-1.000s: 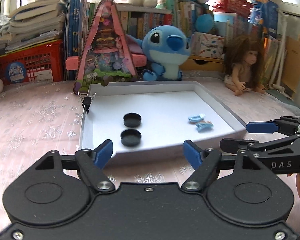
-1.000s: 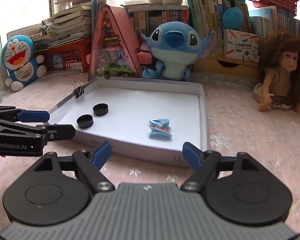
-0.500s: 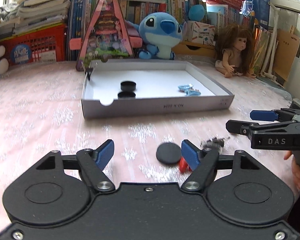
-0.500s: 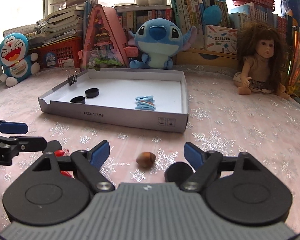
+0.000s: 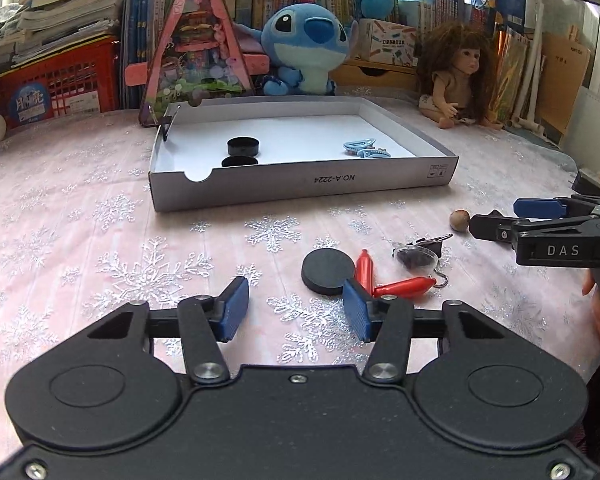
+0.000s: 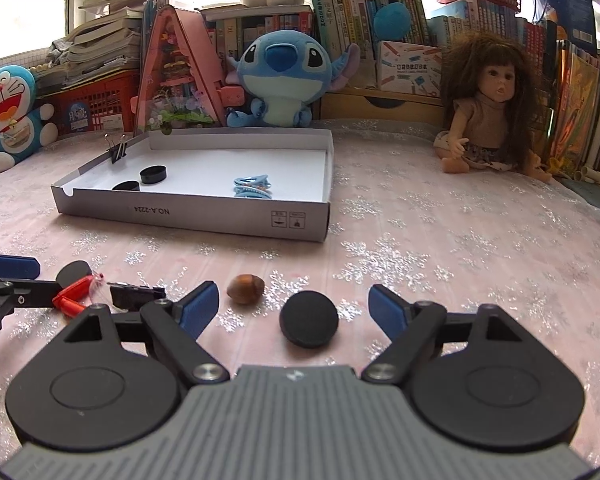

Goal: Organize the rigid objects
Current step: 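Grasp a flat black disc with the left tool while the right tool grasps another black disc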

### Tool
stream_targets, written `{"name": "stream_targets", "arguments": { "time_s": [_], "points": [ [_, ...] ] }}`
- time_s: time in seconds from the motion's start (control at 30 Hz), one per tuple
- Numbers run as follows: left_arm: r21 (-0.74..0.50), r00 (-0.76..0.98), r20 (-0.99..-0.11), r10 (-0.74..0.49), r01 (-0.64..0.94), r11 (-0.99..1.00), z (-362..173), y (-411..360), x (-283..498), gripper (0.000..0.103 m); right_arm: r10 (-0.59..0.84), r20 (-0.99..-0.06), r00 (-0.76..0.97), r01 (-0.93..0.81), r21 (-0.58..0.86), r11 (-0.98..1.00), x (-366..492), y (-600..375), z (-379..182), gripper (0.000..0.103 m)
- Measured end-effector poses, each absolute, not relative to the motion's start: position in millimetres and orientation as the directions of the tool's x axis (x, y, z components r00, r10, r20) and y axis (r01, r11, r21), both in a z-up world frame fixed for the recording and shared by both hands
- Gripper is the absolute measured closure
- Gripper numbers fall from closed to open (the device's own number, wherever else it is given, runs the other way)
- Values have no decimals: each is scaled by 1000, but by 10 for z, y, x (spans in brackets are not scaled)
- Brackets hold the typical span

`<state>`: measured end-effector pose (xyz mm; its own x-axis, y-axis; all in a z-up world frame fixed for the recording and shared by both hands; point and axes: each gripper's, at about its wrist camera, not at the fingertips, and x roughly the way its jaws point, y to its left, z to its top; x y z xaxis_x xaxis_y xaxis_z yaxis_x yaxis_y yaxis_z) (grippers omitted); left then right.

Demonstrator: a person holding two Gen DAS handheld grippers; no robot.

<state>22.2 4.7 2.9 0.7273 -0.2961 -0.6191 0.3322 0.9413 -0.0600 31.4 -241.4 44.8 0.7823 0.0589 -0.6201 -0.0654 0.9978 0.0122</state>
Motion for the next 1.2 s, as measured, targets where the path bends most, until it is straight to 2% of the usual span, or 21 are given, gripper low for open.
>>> {"name": "stream_targets", "arguments": {
  "time_s": [0.23, 0.47, 0.67, 0.9, 1.1, 1.2],
  "points": [
    [-38, 748, -602, -280, 323, 946, -1, -89, 291, 53, 59, -635, 770, -59, 21, 998, 317, -2421, 385, 14],
    [10, 794, -559, -241, 297, 955, -99, -170, 292, 46, 69, -651, 756, -65, 30, 997, 339, -2404, 358, 14],
    [11, 801, -551, -237, 291, 957, -118, -186, 287, 45, 70, -651, 756, -77, 17, 997, 339, -2372, 354, 15],
    [9, 800, -553, -230, 282, 959, -114, -168, 295, 42, 81, -639, 765, -74, 39, 997, 314, -2405, 359, 25],
    [6, 800, -553, -231, 281, 960, -115, -158, 298, 42, 102, -622, 776, -91, 48, 995, 278, -2412, 357, 45],
    [7, 801, -553, -231, 281, 960, -116, -158, 296, 42, 114, -620, 776, -95, 65, 993, 278, -2428, 357, 47]
  ]
}}
